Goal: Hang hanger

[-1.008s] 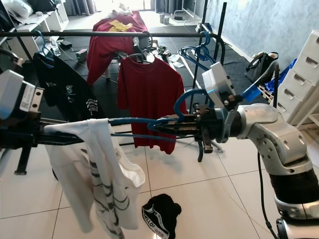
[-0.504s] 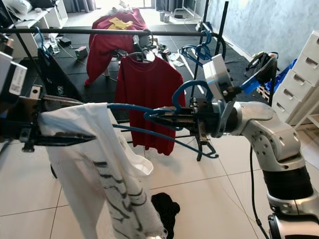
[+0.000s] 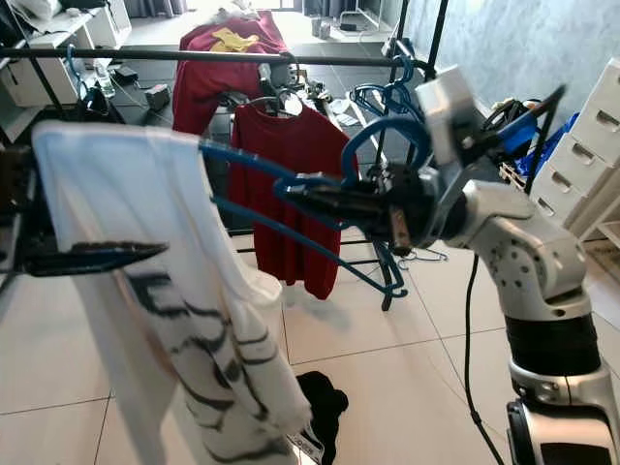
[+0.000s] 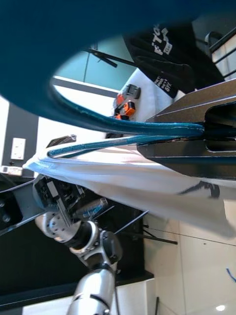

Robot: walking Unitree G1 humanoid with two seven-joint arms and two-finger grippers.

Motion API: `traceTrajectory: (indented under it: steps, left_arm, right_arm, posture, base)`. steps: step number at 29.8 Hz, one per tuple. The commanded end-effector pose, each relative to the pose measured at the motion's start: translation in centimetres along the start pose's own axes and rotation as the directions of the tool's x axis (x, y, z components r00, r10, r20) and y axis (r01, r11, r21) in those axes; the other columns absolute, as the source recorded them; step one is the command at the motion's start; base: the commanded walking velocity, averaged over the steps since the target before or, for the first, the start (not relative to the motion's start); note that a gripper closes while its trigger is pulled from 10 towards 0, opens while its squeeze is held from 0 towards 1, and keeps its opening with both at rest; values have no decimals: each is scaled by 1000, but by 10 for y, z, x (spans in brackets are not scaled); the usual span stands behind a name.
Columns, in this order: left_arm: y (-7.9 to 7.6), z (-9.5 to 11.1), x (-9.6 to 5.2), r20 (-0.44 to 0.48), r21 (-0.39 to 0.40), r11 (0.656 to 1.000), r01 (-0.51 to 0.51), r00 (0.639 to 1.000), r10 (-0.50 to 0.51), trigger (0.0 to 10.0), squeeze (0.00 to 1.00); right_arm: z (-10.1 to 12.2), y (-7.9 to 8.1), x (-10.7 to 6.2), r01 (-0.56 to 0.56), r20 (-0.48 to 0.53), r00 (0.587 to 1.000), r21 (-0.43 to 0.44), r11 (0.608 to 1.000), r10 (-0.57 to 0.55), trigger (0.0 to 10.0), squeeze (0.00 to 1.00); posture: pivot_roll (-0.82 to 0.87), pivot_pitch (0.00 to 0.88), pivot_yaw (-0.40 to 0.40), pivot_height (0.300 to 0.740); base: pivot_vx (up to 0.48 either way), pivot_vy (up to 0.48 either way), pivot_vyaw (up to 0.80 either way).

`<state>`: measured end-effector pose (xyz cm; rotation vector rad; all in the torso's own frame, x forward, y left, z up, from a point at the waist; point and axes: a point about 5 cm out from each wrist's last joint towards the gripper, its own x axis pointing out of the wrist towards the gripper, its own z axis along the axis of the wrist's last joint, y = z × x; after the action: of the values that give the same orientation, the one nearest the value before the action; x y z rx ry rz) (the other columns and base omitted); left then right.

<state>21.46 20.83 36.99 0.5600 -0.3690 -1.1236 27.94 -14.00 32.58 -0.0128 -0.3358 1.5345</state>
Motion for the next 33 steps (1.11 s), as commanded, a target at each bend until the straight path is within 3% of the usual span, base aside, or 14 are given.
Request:
traceTrajectory:
  steps: [1, 2, 11, 12, 13, 15, 21, 29, 32, 33]
  left_arm:
    - [2, -5, -5, 30, -37, 997, -63, 997, 64, 10000, 337]
    - [1, -8, -5, 39, -54, 995, -80, 996, 82, 10000, 16]
    - [-14, -21, 1, 67, -141, 987, -72, 994, 82, 10000, 0]
    - [-18, -24, 4, 61, -155, 986, -58, 996, 68, 4431, 0]
    - [-22, -28, 7, 61, -170, 985, -34, 997, 45, 0, 0]
    - [-27, -31, 10, 63, -185, 983, -12, 998, 24, 0, 0]
    - [-24, -31, 15, 116, -207, 977, -57, 990, 82, 0, 0]
    - [-21, -34, 16, 117, -200, 973, -118, 983, 143, 0, 0]
    - [-13, -36, 3, 78, -180, 963, -201, 973, 218, 0, 0]
    - [-4, -37, -13, 34, -154, 946, -285, 955, 293, 0, 0]
  right_arm:
    - [11, 0, -2, -7, 40, 999, -21, 1000, 7, 0, 0]
    - [12, -1, -2, -6, 40, 999, -22, 1000, 7, 0, 0]
    - [18, -2, -2, -11, 53, 999, -28, 1000, 12, 0, 0]
    - [18, -2, -1, -11, 56, 998, -27, 1000, 12, 0, 0]
    - [19, -2, -1, -11, 58, 998, -26, 1000, 12, 0, 0]
    - [20, -2, 0, -11, 59, 998, -24, 1000, 12, 0, 0]
    - [22, 0, 1, -15, 59, 998, -22, 1000, 16, 0, 0]
    - [24, -1, -1, -6, 55, 998, -22, 1000, 7, 0, 0]
    - [21, -4, -5, 23, 39, 999, -8, 1000, -23, 0, 0]
    - [13, -8, -12, 68, 7, 998, 12, 998, -68, 0, 0]
  posture:
    - [9, 109, -47, 740]
    - [8, 111, -48, 740]
    - [2, 121, -56, 740]
    - [-3, 124, -58, 740]
    - [-8, 126, -60, 740]
    - [-9, 127, -60, 740]
    - [-22, 132, -63, 740]
    - [-31, 135, -67, 740]
    - [-40, 138, -71, 740]
    - [-40, 138, -70, 740]
  base:
    - [0, 0, 0]
    - [0, 0, 0]
    - [0, 0, 0]
    - [0, 0, 0]
    - [0, 0, 0]
    - [0, 0, 0]
    - [0, 0, 0]
    - [0, 0, 0]
    - [0, 0, 0]
    - [0, 0, 0]
